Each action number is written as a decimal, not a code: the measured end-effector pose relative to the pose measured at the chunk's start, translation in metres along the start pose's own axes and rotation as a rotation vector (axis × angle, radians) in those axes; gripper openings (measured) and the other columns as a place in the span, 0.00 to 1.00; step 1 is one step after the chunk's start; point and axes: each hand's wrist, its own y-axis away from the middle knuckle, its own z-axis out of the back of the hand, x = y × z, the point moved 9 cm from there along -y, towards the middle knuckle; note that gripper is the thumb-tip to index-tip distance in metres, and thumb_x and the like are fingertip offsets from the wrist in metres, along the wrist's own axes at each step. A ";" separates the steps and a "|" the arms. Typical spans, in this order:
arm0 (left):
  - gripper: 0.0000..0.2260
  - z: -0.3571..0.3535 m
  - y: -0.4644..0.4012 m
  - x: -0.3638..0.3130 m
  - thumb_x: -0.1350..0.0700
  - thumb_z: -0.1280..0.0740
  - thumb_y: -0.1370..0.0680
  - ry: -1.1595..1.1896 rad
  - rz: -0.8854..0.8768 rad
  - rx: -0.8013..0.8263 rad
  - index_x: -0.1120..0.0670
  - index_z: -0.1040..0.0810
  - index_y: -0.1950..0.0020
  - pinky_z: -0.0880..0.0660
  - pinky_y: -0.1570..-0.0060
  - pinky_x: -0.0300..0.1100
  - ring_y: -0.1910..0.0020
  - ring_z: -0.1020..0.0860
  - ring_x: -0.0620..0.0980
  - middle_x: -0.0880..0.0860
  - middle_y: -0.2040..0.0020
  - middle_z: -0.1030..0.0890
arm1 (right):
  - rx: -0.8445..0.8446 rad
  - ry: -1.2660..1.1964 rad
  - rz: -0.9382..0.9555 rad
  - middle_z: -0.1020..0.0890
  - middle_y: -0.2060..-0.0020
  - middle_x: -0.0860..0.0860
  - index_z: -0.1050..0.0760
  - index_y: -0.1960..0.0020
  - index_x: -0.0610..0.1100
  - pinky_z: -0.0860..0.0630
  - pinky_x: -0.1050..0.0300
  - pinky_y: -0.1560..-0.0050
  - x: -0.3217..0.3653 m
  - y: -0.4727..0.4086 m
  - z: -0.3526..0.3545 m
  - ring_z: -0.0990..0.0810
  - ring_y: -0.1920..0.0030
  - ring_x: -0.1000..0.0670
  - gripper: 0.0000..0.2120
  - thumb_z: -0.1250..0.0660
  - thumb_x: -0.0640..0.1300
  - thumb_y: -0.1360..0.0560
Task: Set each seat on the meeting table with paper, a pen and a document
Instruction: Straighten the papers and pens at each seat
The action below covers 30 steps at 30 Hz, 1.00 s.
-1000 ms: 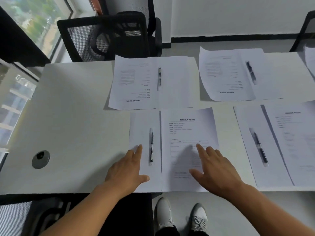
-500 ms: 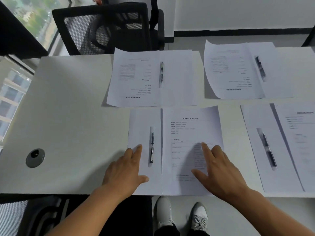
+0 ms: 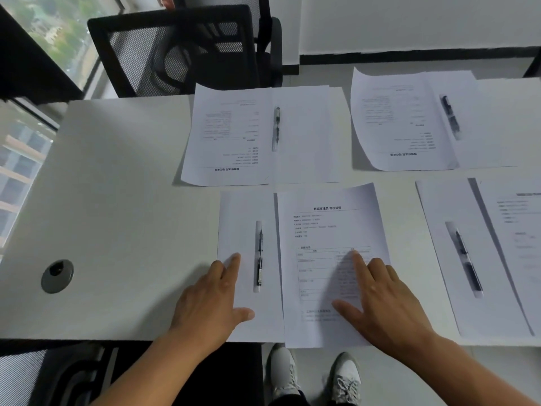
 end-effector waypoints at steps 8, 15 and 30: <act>0.50 -0.002 0.000 0.002 0.34 0.30 0.20 -0.010 0.004 0.010 0.45 0.61 0.12 0.25 0.33 0.48 0.24 0.29 0.51 0.47 0.20 0.37 | -0.006 -0.014 0.000 0.32 0.36 0.53 0.58 0.14 0.48 0.24 0.57 0.38 -0.003 0.003 0.000 0.30 0.37 0.50 0.49 0.43 0.74 0.23; 0.50 -0.003 0.004 0.005 0.34 0.30 0.20 -0.011 0.008 0.016 0.46 0.61 0.12 0.24 0.33 0.47 0.25 0.28 0.51 0.48 0.20 0.37 | -0.003 -0.022 -0.009 0.32 0.37 0.54 0.57 0.14 0.48 0.23 0.56 0.37 -0.009 0.006 0.000 0.30 0.38 0.50 0.49 0.43 0.74 0.23; 0.50 -0.004 -0.003 0.004 0.35 0.29 0.21 -0.015 0.024 0.026 0.46 0.60 0.12 0.26 0.32 0.49 0.23 0.29 0.51 0.48 0.19 0.38 | -0.007 -0.021 -0.022 0.31 0.34 0.51 0.56 0.15 0.47 0.23 0.53 0.35 -0.008 -0.004 0.002 0.29 0.35 0.48 0.49 0.41 0.73 0.23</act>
